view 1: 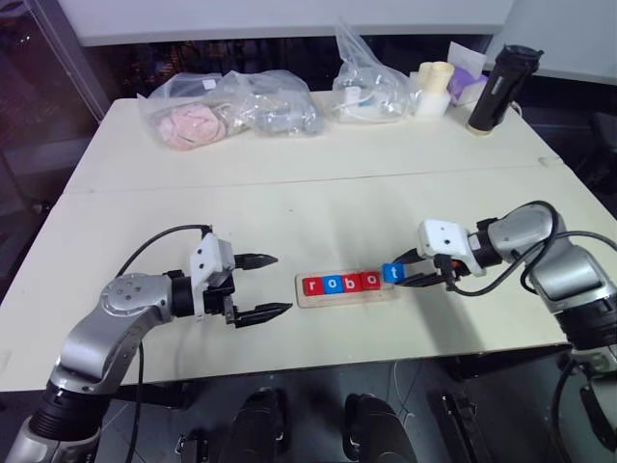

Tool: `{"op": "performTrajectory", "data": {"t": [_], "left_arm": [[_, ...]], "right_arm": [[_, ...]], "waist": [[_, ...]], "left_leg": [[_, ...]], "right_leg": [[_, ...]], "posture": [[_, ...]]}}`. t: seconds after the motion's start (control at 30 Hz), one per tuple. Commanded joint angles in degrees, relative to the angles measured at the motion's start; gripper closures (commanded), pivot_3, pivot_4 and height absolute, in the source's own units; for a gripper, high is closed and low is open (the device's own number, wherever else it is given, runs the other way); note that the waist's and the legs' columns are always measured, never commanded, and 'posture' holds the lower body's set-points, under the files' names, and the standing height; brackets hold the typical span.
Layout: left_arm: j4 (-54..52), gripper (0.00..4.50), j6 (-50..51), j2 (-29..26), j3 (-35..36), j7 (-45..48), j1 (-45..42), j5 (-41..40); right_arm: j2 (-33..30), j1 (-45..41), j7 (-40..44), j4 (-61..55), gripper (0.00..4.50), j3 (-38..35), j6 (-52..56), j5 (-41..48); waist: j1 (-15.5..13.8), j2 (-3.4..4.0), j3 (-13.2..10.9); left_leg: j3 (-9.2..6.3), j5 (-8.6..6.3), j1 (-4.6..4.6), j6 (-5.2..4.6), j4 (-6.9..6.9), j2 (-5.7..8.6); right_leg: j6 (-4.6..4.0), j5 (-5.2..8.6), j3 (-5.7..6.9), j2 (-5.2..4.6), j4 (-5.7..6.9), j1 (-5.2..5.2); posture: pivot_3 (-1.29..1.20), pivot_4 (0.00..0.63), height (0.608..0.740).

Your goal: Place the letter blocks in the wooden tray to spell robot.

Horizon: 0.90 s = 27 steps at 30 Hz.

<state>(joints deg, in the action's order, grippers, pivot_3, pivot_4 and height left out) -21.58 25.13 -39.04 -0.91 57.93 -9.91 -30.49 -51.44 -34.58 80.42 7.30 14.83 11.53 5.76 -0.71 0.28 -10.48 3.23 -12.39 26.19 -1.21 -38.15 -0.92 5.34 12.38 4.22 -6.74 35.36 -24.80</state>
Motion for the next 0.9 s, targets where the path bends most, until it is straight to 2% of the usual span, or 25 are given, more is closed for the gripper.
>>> {"op": "performTrajectory", "data": {"t": [0.03, 0.33, 0.9], "left_arm": [[-2.39, 0.00, -1.41, -0.40, 1.39, 0.01, 0.72, -0.38], [-3.90, 0.00, -1.81, -0.85, 2.01, -1.08, 2.54, -0.32], [-3.41, 0.00, -3.22, -0.09, 1.44, -2.70, 3.01, 0.29]], "right_arm": [[0.98, -2.17, 0.31, 2.03, 3.39, 0.21, -1.91, -1.15], [3.39, -4.13, 1.36, 6.99, 3.39, 1.56, -4.16, -3.52], [4.71, -4.61, 3.07, 8.46, 3.39, 2.05, -4.81, -4.95]], "waist": [[0.04, 0.00, 0.00], [-0.04, 0.00, 0.00], [0.05, 0.00, 0.00]], "left_leg": [[0.00, 0.00, 0.00, 0.00, 0.00, 0.00], [0.00, 0.00, -0.02, 0.00, 0.00, 0.00], [0.00, 0.01, -0.03, 0.01, -0.02, 0.01]], "right_leg": [[0.00, 0.00, 0.00, 0.00, 0.00, 0.00], [0.00, 0.00, 0.00, 0.01, 0.07, -0.01], [0.00, 0.00, 0.00, 0.02, 0.10, 0.00]], "posture": [[0.00, 0.150, 0.725], [0.00, 0.150, 0.725], [0.00, 0.150, 0.725]]}}
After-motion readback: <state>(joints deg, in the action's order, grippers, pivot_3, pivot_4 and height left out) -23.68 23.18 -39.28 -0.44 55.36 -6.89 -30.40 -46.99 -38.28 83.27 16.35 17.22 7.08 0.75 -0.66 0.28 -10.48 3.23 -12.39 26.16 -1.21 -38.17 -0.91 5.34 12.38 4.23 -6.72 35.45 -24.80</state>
